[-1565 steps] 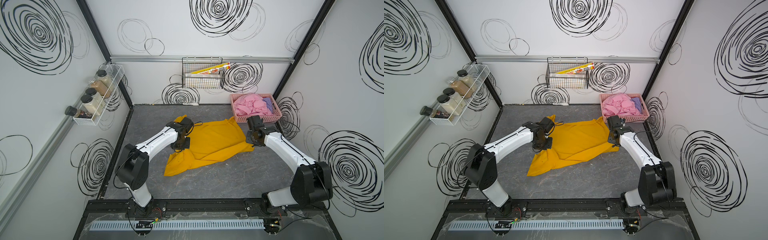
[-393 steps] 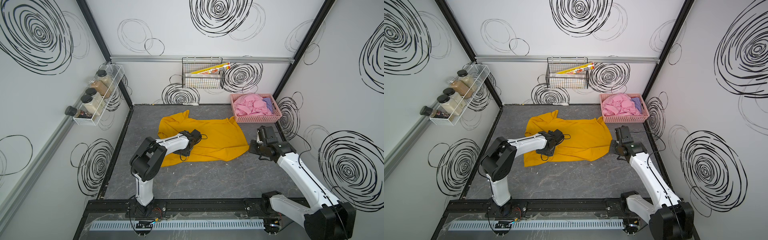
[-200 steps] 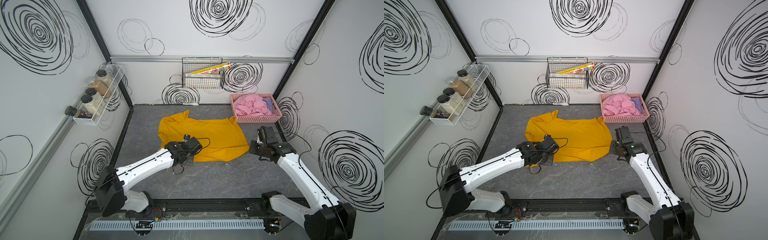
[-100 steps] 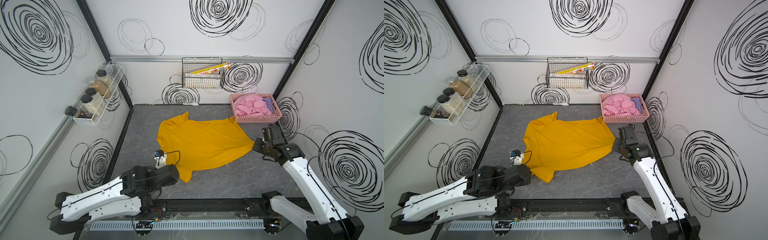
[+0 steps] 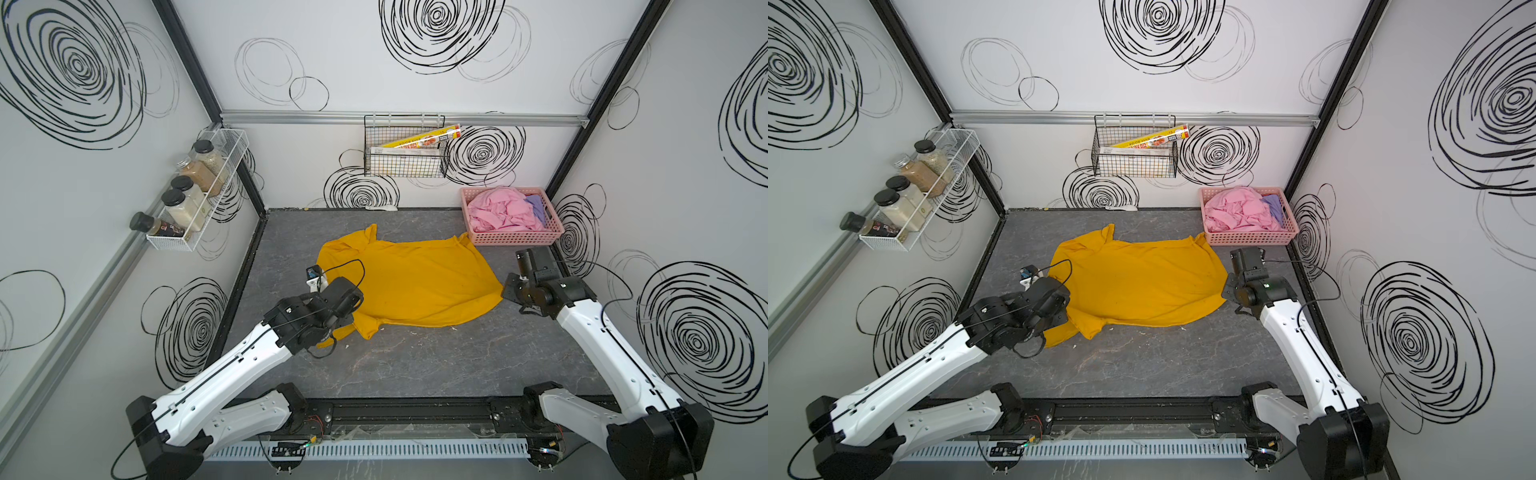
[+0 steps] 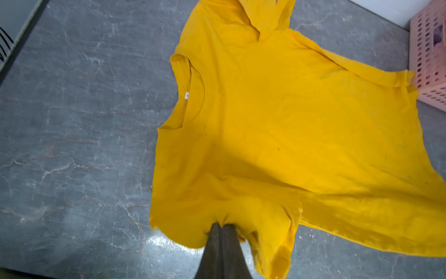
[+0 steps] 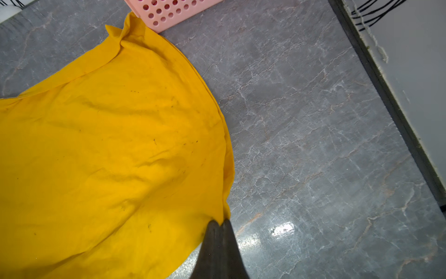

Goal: Fold and stack t-shirts
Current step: Fold the T-shirt.

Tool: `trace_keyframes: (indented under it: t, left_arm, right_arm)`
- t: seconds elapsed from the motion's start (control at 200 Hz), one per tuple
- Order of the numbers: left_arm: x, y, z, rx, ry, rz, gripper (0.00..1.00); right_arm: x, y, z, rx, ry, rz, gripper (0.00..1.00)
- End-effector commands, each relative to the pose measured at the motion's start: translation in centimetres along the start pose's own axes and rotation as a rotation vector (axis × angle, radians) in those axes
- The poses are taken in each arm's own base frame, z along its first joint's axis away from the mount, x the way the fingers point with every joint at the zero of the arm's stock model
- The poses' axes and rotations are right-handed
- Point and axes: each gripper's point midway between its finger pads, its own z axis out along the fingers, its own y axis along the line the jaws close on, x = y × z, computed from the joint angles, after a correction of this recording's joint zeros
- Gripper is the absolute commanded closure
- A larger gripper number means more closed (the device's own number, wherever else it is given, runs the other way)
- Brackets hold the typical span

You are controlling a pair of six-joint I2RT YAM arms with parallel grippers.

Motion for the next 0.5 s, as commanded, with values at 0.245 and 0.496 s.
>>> trace_keyframes:
  t: [0.245, 0.496]
  left_arm:
    - [-4.5, -0.4, 3.0, -0.021, -0.054, 0.055, 1.0]
    - [-6.4, -0.5, 5.6, -0.046, -0.059, 0.061, 1.0]
  right_arm:
    - [-1.2, 0.4, 2.8, 0.051, 0.018, 0.005, 1.0]
    - [-1.8, 1.4, 6.5, 0.079, 0.062, -0.034, 1.0]
